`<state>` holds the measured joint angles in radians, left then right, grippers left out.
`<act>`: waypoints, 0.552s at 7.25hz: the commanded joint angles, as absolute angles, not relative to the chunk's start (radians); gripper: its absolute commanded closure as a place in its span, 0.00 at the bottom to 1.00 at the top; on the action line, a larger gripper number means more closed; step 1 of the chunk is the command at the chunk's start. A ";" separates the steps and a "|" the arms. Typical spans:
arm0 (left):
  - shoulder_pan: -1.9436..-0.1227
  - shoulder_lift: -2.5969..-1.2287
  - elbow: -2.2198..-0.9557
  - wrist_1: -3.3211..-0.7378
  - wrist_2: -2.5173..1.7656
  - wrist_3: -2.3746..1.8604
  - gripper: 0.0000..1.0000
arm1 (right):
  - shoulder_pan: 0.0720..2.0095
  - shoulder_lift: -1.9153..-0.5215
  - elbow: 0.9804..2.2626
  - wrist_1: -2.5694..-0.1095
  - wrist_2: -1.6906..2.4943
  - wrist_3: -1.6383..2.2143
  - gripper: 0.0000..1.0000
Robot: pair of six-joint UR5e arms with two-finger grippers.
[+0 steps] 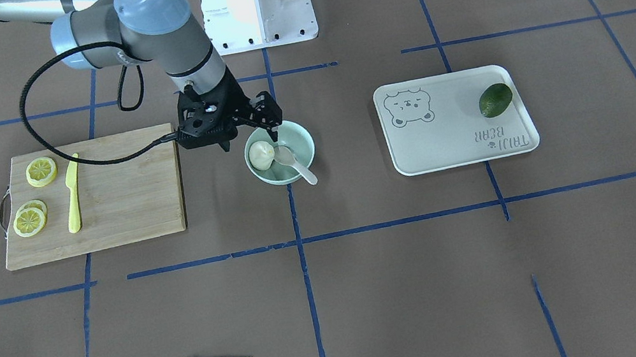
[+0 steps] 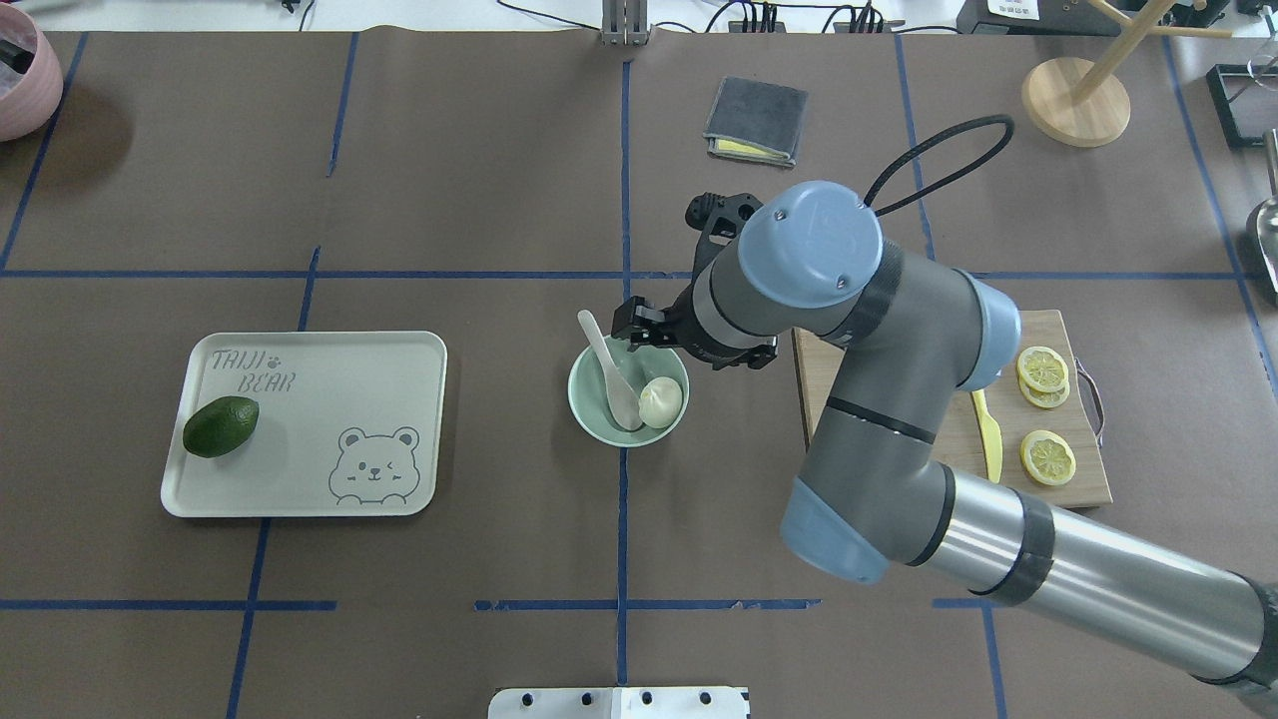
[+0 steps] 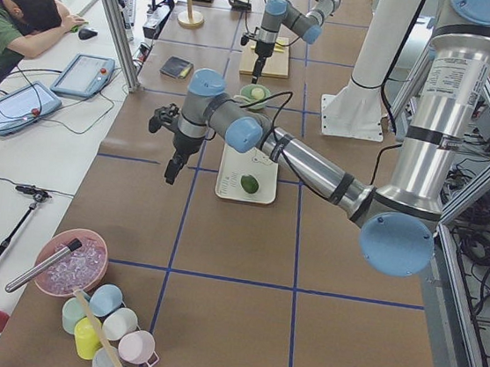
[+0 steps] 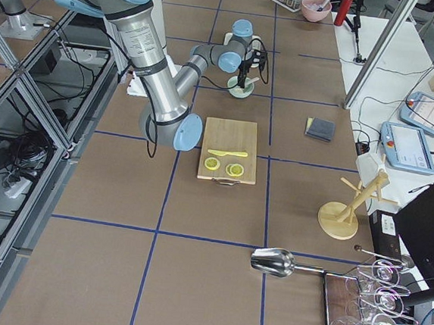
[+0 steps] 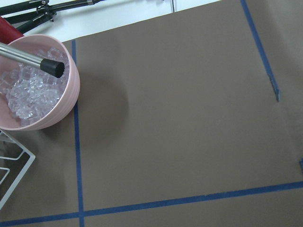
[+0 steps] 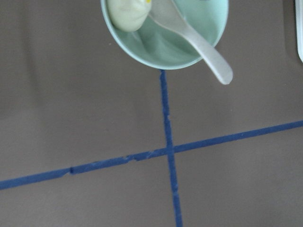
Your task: Put spoon and bun in bowl
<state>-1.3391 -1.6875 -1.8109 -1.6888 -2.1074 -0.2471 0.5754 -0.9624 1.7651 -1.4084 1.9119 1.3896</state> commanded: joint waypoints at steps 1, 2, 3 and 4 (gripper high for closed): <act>-1.435 -1.620 -1.770 -1.681 -2.148 -0.074 0.00 | 0.714 -1.067 1.885 -1.511 2.015 1.208 0.00; -1.477 -1.602 -1.741 -1.680 -2.207 -0.022 0.00 | 0.792 -1.128 1.911 -1.547 2.076 1.087 0.00; -1.509 -1.582 -1.697 -1.680 -2.271 0.030 0.00 | 0.893 -1.191 1.920 -1.554 2.151 0.955 0.00; -1.552 -1.578 -1.669 -1.663 -2.289 0.058 0.00 | 1.002 -1.253 1.916 -1.557 2.225 0.825 0.00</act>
<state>-1.5012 -1.5915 -1.7095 -1.6763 -2.2466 0.0093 0.8712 -1.1739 1.9103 -1.5456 2.1332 0.9896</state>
